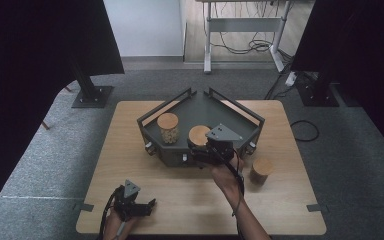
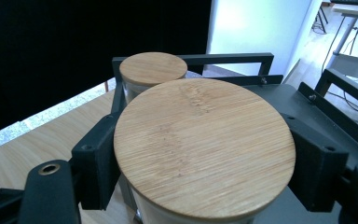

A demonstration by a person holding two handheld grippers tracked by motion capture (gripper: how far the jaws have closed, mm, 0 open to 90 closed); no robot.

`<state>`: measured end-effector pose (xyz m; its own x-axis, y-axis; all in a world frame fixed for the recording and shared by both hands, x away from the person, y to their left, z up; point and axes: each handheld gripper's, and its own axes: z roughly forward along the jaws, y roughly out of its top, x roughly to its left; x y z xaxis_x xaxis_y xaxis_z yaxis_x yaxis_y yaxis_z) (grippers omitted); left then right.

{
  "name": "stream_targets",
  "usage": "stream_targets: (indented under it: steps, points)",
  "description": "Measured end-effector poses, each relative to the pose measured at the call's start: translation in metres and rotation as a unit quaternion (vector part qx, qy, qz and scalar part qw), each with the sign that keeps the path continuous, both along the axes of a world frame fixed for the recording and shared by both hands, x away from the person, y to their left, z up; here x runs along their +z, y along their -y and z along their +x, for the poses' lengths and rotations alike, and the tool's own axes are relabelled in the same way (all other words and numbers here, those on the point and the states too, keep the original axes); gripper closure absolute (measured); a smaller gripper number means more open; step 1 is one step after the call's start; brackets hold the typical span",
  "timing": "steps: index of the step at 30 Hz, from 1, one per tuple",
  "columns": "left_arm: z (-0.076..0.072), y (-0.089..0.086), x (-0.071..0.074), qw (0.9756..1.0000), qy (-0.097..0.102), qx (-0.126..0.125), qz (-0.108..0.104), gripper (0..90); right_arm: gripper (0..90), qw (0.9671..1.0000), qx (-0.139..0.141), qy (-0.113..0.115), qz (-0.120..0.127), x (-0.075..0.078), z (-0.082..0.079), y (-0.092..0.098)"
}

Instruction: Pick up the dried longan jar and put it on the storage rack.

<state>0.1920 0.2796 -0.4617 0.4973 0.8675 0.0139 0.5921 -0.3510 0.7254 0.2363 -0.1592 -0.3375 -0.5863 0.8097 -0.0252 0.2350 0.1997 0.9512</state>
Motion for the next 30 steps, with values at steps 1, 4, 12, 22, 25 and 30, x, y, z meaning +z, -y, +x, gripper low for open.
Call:
stream_targets:
  steps: [1,4,12,22,25,30]
  points:
    - [0.000,0.000,0.000,1.0000,0.000,0.000,0.000,2.5,22.6,1.0000,0.000,0.001,-0.001,0.001,0.001,0.000]
    - [0.000,0.000,0.000,1.0000,0.000,0.000,0.000,2.5,22.6,1.0000,-0.001,0.000,0.000,0.002,0.005,-0.001]
    - [0.000,0.000,0.000,1.0000,0.000,0.000,0.000,2.5,22.6,1.0000,-0.006,0.002,-0.004,0.002,0.014,-0.005]
    - [0.000,0.000,0.000,1.0000,0.000,0.000,0.000,2.5,22.6,0.9999,-0.013,0.005,-0.011,0.003,0.023,-0.009]
    - [0.000,0.000,0.000,1.0000,0.001,0.000,0.000,2.5,22.7,0.9998,-0.014,0.006,-0.012,0.004,0.027,-0.011]
    - [0.000,0.000,0.000,1.0000,0.000,0.000,0.000,2.5,22.6,0.9997,-0.018,0.008,-0.015,0.004,0.032,-0.013]
